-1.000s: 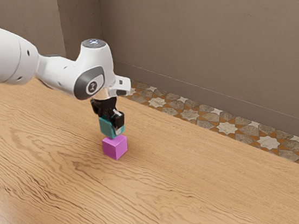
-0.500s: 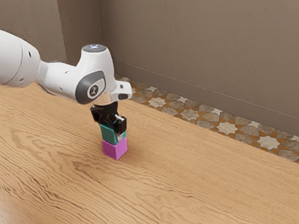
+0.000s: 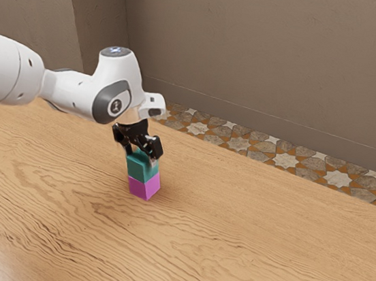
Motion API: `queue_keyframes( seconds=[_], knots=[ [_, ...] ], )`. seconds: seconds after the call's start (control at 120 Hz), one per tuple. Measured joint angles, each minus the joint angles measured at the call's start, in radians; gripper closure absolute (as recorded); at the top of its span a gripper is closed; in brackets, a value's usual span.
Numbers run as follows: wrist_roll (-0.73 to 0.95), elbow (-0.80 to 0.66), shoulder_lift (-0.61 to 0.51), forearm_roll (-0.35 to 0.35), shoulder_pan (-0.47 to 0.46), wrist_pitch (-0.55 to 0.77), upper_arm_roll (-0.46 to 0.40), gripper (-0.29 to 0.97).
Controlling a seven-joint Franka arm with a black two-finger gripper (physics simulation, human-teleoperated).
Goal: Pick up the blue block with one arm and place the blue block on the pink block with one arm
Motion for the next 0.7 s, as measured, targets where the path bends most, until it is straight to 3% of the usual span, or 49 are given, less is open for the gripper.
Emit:
queue_keyframes(
  seconds=[0.15, 0.283, 0.442, 0.7],
  knots=[
    [-0.006, 0.000, -0.073, 0.005, -0.011, -0.017, 0.001, 0.01],
    [-0.009, 0.005, -0.212, 0.049, -0.015, -0.072, 0.009, 0.01],
    [-0.012, 0.006, -0.398, 0.071, 0.000, -0.182, 0.012, 0.00],
    [-0.023, 0.008, -0.540, 0.072, -0.004, -0.462, 0.001, 0.00]
  ],
)
